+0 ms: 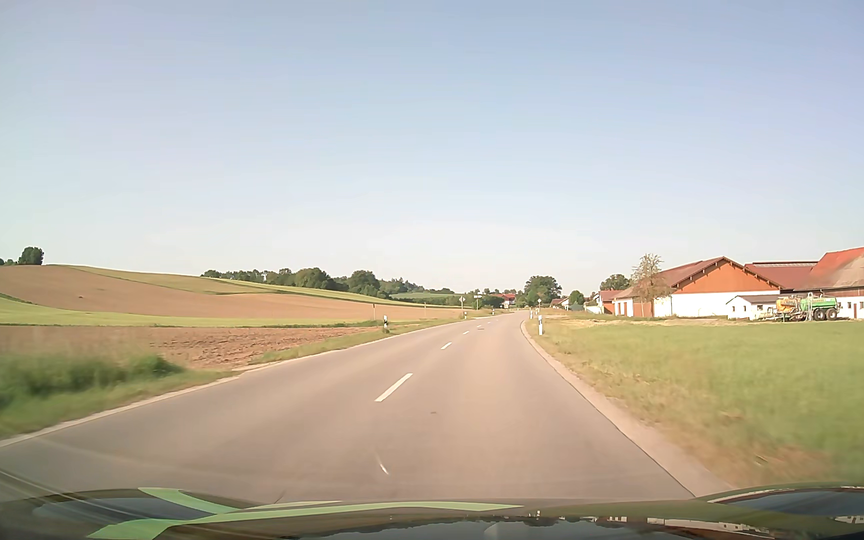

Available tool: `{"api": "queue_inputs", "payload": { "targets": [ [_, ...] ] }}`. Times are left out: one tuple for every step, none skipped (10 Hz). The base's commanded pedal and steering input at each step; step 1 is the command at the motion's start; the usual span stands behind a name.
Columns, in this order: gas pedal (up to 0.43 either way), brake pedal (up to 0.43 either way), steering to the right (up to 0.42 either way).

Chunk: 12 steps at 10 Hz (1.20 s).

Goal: Follow the waypoints while adhering to traffic rules and regulations

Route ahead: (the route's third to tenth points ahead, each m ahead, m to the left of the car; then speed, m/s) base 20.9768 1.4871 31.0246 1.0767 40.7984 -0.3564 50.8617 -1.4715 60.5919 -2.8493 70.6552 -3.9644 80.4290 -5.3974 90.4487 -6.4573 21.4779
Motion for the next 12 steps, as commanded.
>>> {"api": "queue_inputs", "payload": {
  "targets": [
    [0.189,0.0,0.01],
    [0.197,0.0,0.01],
    [0.197,0.0,0.01],
    [0.209,0.0,0.009],
    [0.209,0.0,0.01],
    [0.22,0.0,0.01],
    [0.22,0.0,0.01],
    [0.197,0.0,0.01],
    [0.177,0.0,0.01],
    [0.177,0.0,0.01],
    [0.177,0.0,0.01],
    [0.177,0.0,0.01]
  ]
}}
